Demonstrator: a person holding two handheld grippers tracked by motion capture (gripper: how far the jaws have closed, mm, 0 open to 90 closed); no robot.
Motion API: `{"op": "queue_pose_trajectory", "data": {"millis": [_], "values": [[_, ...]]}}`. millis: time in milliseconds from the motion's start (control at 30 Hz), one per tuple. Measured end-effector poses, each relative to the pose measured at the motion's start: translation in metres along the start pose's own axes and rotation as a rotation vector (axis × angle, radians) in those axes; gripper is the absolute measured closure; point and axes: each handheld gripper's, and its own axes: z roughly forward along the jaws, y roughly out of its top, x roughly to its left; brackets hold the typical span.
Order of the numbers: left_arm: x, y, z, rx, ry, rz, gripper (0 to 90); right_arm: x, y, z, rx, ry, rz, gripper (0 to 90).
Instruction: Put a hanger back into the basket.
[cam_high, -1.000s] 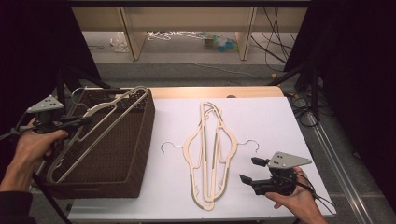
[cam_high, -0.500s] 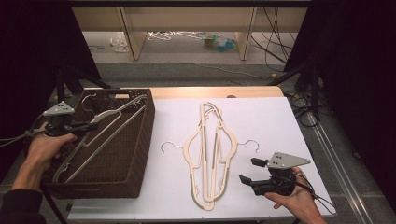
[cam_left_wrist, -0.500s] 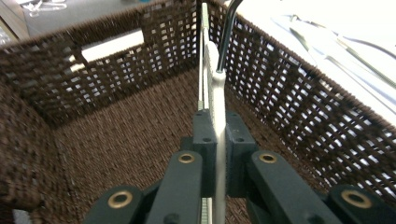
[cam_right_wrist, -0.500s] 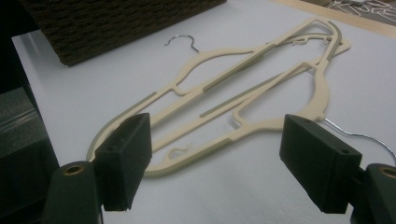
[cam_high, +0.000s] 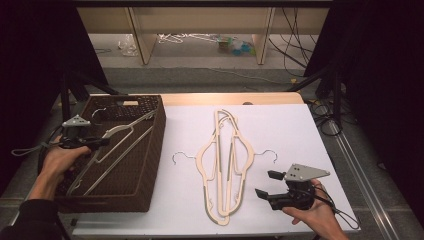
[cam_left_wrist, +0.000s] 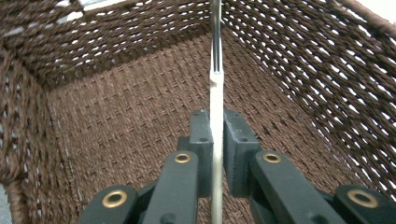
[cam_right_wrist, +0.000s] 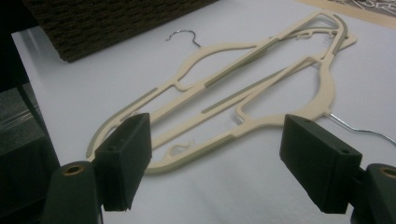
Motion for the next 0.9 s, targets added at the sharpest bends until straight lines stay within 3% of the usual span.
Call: {"op": "queue_pose_trajectory", "data": {"millis": [100,233,267,367,500,600,633,700,833,900], "values": [[0.004,-0.002,0.001,-0.006,0.039,-0.041,81.5,0.000,-0.002,0.001,0.005,0.003,-0.006,26.0],[0.007,-0.003,0.001,0.017,0.067,-0.064,78.4,0.000,-0.002,0.002,0.008,0.005,0.000,26.0],[0.007,-0.004,0.003,0.005,0.097,-0.104,78.4,0.000,-0.002,0.002,0.008,0.005,0.000,26.0],[0.012,-0.007,0.001,0.007,0.103,-0.156,75.1,0.000,-0.003,0.003,0.013,0.001,0.002,26.0],[0.014,-0.010,-0.001,0.028,0.140,-0.164,66.1,0.000,-0.004,0.003,0.020,0.008,0.004,26.0],[0.016,-0.013,-0.001,0.023,0.174,-0.191,60.4,0.000,-0.003,0.003,0.019,0.007,0.007,25.9],[0.018,-0.014,-0.005,0.034,0.219,-0.228,57.4,0.000,-0.003,0.003,0.020,0.007,0.004,26.0],[0.018,-0.015,-0.009,0.018,0.218,-0.244,54.4,0.000,-0.003,0.003,0.021,0.005,0.009,25.9],[0.015,-0.013,-0.018,-0.009,0.222,-0.243,51.0,0.000,-0.003,0.003,0.022,0.005,0.007,25.9],[0.005,-0.009,-0.026,-0.045,0.212,-0.209,48.3,0.000,-0.003,0.004,0.024,0.004,0.014,25.9]]}}
